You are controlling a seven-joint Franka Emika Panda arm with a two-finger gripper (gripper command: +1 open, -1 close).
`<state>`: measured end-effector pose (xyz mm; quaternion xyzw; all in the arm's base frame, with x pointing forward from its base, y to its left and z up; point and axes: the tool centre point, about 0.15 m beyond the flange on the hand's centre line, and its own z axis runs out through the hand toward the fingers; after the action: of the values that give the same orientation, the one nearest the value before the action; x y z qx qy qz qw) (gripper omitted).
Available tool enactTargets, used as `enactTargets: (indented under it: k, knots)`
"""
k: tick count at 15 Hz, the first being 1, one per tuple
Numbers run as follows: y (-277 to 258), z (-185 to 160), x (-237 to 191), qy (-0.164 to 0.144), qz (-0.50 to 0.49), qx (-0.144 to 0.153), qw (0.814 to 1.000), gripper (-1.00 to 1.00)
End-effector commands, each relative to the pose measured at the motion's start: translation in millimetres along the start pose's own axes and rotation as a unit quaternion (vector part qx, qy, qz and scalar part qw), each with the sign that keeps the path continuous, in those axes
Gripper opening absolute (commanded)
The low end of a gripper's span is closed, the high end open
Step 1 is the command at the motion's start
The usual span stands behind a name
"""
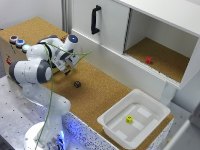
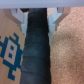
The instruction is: Open the cabinet drawer
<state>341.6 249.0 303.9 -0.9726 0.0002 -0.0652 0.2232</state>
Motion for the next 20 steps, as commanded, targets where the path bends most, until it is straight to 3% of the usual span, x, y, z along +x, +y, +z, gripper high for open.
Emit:
enactTargets:
  k: [1, 16, 20]
  knots:
    - [46.4, 10.6, -8.5, 0.020, -0.002, 0.027, 0.999, -1.00]
    - [94.5, -41.2, 4.9, 0.048, 0.009, -0.024, 0.999, -1.00]
    - [96.2, -45.2, 1.1, 0.043, 0.011, -0.031, 0.999, -1.00]
